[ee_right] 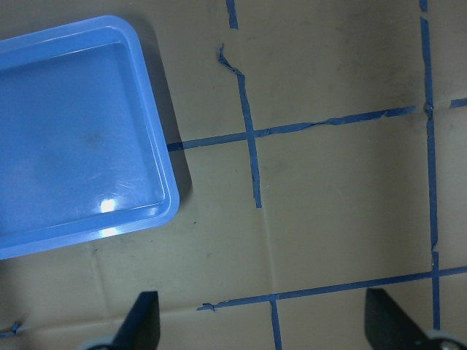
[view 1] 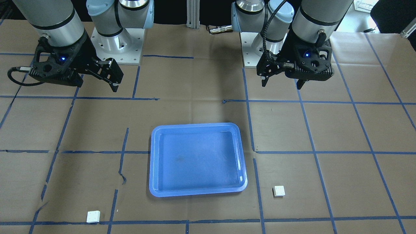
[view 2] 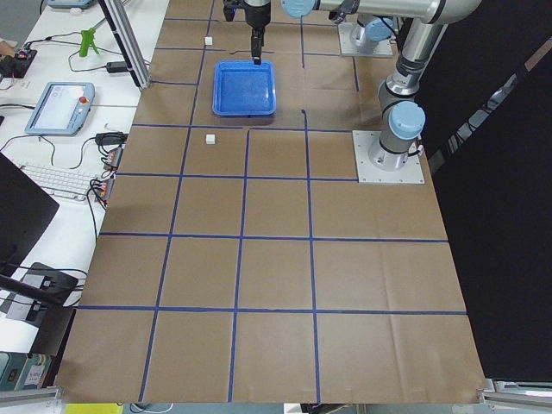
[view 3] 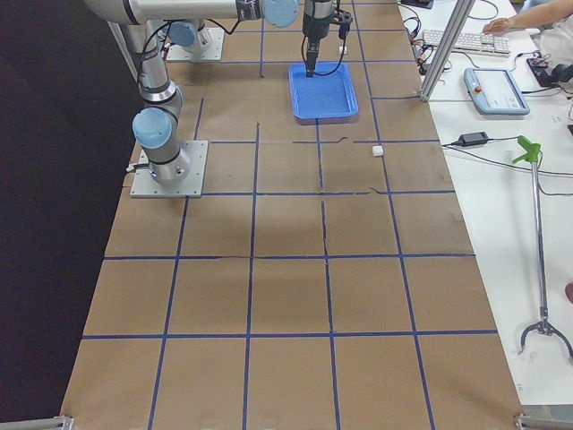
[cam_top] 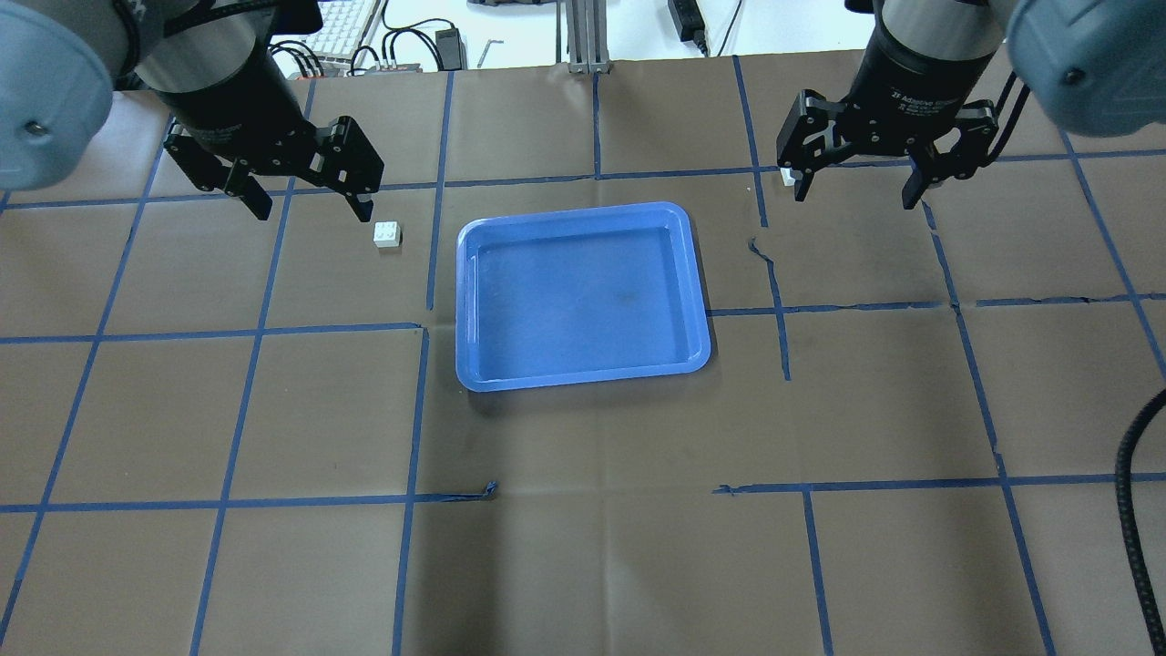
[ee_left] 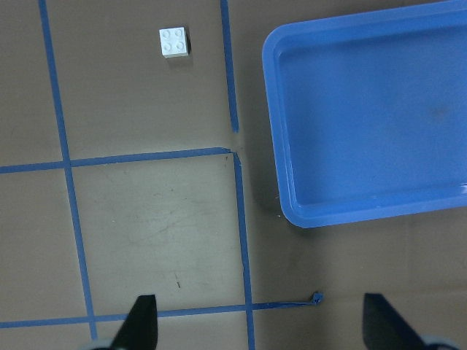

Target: Assemble white blocks and place on blue tray

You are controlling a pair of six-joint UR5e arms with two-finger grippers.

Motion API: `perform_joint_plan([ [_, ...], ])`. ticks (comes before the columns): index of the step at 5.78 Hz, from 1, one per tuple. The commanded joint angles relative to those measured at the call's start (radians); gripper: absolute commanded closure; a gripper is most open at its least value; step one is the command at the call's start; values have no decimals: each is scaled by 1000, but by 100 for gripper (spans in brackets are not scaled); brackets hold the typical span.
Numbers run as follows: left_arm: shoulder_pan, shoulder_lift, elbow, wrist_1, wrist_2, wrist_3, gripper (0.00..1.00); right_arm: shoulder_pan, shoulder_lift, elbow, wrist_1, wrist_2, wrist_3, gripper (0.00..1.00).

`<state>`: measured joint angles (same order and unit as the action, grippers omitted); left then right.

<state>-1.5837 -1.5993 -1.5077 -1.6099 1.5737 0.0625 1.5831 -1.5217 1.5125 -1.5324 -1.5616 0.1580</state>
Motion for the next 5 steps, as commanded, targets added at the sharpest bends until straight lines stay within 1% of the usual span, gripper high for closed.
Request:
perform_joint_plan([
  [1,-1,1,0,1,-1,0,0,0,0,0,2,0,-2,0],
  [3,2,-4,1,11,-6,13,0,0,0,0,2,0,0,0],
  [4,14,-7,24,11,-4,13,0,0,0,0,2,0,-2,0],
  [5,51,-54,29,24,-6,17,0,0,0,0,2,0,-2,0],
])
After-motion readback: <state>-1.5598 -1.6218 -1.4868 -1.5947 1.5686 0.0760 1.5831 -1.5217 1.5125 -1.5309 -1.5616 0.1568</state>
